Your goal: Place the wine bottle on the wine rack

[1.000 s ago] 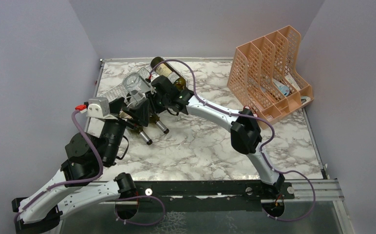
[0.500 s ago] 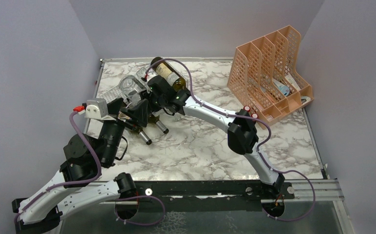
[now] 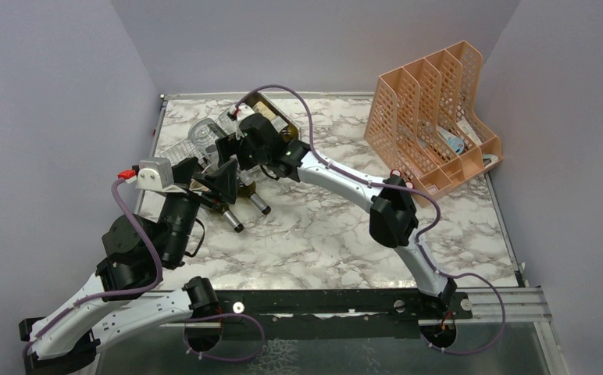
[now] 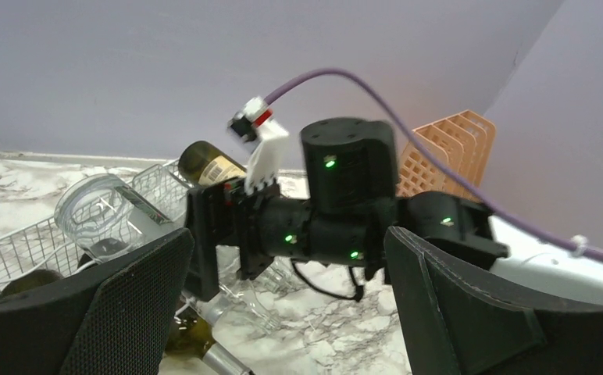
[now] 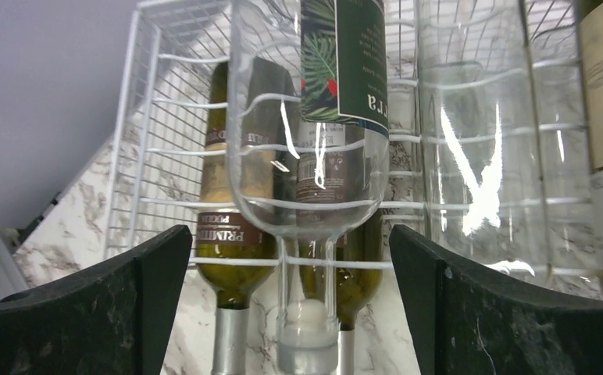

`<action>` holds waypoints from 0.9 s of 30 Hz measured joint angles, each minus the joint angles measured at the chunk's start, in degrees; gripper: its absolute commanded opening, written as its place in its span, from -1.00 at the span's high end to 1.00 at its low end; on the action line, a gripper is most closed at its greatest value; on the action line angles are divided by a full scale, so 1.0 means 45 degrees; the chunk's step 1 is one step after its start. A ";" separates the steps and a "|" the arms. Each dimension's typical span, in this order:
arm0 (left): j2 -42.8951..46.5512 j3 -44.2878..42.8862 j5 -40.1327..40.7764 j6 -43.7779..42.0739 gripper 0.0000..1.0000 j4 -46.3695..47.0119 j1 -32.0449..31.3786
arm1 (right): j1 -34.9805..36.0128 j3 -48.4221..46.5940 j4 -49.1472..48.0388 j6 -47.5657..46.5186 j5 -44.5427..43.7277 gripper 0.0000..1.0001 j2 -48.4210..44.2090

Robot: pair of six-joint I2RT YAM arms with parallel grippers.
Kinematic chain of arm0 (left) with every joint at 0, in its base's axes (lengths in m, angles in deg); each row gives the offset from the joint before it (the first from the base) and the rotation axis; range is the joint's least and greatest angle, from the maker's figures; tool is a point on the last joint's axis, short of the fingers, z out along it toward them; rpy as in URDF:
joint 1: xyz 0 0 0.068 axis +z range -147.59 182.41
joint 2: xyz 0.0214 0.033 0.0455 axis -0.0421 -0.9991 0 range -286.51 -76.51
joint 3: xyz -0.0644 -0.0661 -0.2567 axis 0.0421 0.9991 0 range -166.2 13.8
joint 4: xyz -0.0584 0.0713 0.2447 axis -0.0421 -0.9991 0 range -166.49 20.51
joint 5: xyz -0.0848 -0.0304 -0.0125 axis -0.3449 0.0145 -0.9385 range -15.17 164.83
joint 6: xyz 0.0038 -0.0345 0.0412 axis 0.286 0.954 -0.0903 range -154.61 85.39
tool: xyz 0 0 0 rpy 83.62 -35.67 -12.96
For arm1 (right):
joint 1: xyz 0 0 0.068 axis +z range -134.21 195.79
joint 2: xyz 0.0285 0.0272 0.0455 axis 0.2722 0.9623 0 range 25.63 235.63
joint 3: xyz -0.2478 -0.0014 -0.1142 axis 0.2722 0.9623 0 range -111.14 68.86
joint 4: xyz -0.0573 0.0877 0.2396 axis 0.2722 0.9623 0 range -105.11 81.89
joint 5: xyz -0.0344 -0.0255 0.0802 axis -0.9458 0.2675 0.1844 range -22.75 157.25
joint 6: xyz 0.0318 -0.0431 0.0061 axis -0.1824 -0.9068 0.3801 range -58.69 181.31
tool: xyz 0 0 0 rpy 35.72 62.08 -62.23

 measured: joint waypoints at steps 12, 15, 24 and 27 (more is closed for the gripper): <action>0.0024 -0.0811 -0.0593 0.0869 -0.98 -0.2045 0.0000 | 0.0000 0.5620 0.0471 0.0894 -0.1117 -0.99 -0.6426; 0.0053 -0.1107 -0.0709 0.1307 -0.98 -0.3026 0.0000 | 0.0000 0.7956 0.1209 0.1273 -0.2191 -0.99 -0.8432; 0.0505 -0.1209 -0.0918 0.1933 -0.98 -0.5032 0.0000 | 0.0005 1.2488 0.4648 0.2506 -0.6028 -0.99 -1.4712; 0.0811 -0.1331 -0.0918 0.1787 -0.98 -0.5367 0.0000 | 0.0000 1.2614 0.5294 0.2637 -0.6849 -0.99 -1.6694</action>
